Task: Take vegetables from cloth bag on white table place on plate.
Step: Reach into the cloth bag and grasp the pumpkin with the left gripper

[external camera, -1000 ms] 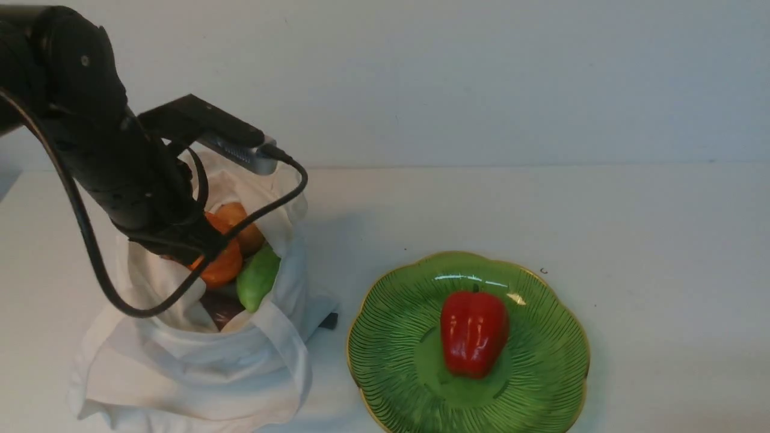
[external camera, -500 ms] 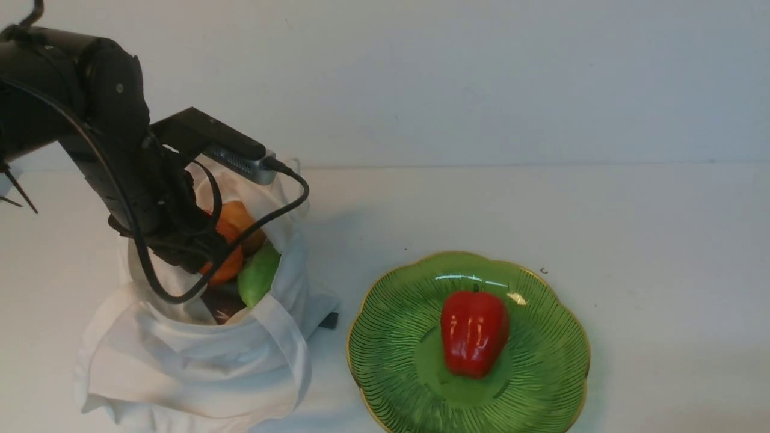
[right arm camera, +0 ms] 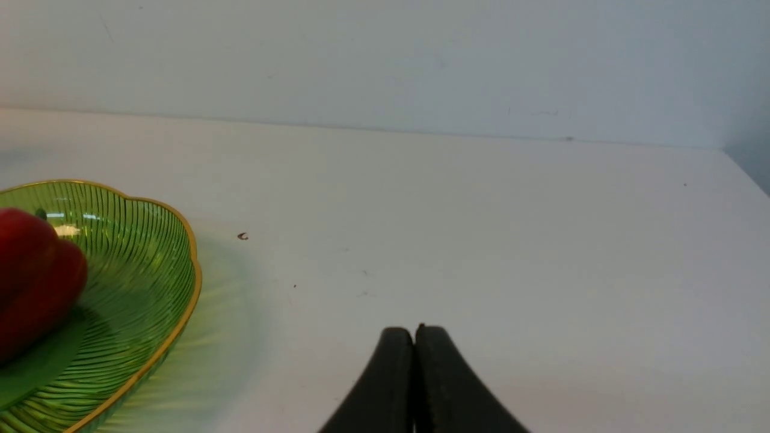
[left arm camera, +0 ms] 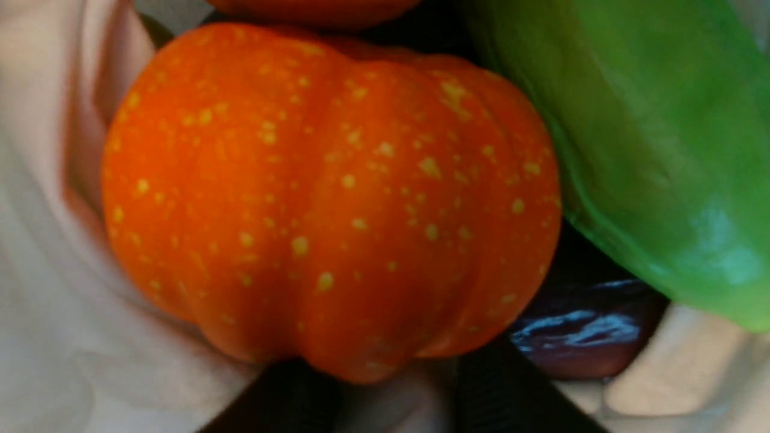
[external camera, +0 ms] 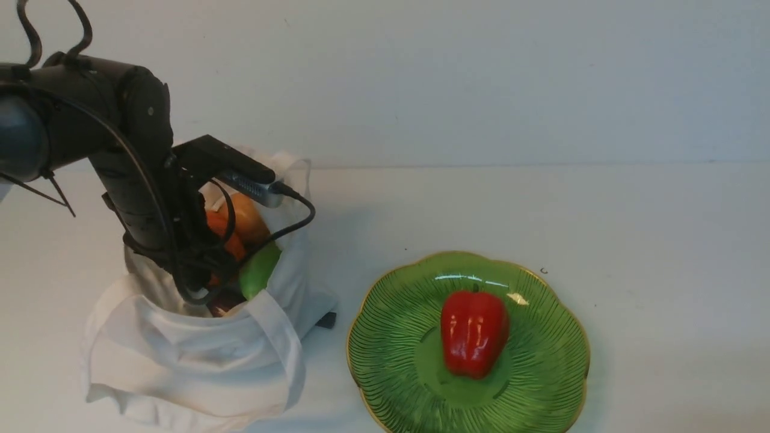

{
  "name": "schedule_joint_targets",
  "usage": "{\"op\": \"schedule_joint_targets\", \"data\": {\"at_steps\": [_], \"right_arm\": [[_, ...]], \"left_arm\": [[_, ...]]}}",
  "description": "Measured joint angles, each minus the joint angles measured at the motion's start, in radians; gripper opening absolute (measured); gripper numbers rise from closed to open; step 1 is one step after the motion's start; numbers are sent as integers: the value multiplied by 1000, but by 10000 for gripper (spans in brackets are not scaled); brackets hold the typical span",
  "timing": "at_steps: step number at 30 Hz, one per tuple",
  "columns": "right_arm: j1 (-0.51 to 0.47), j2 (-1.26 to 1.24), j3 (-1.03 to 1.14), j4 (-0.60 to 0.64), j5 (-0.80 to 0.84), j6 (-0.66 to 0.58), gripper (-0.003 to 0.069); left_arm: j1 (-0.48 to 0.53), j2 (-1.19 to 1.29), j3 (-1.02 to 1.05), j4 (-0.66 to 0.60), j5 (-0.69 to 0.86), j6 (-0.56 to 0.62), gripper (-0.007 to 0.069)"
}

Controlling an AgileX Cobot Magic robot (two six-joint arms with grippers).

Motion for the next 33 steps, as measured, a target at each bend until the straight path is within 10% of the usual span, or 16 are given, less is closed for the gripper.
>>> {"op": "schedule_joint_targets", "data": {"at_steps": [4,22,33], "right_arm": [[0,0,0,0,0,0,-15],[0,0,0,0,0,0,-15],[0,0,0,0,0,0,-15]], "left_arm": [[-2,-7,0,-1,-1,0,27],[-2,-199,2,-4,97,-8,28],[-2,-138,-26,59,157,-189,407]]}}
